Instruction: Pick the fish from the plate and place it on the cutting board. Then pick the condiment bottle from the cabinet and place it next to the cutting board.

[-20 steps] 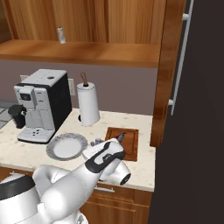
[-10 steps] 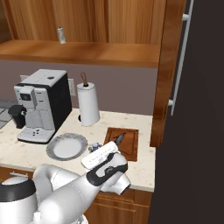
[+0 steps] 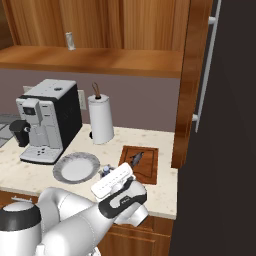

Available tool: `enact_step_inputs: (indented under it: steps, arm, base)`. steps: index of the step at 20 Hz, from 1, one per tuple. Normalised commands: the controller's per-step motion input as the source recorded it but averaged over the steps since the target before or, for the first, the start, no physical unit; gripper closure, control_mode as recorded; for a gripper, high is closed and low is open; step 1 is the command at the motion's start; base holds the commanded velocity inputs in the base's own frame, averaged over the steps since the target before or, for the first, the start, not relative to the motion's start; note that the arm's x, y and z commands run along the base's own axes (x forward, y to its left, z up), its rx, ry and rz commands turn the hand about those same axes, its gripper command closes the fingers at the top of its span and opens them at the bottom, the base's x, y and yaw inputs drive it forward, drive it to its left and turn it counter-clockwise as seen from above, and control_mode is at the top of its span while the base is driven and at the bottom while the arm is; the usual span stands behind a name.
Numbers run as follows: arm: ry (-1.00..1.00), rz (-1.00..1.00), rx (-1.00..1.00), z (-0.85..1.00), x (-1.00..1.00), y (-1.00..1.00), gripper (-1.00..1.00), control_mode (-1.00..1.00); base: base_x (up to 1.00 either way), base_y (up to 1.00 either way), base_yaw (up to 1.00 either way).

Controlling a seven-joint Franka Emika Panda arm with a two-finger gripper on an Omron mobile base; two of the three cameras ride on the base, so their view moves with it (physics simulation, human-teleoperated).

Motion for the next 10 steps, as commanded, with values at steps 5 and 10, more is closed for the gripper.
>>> enact_step_inputs:
  steps: [5, 10]
  arm:
    - [-0.04, -0.01, 0.00, -0.27, 0.00, 0.33, 1.00, -1.00]
    - [0.00, -0.01, 0.00, -0.23, 0.00, 0.21, 1.00, -1.00]
  base:
    - [0.00, 0.00, 0.00]
    - [0.00, 0.00, 0.00]
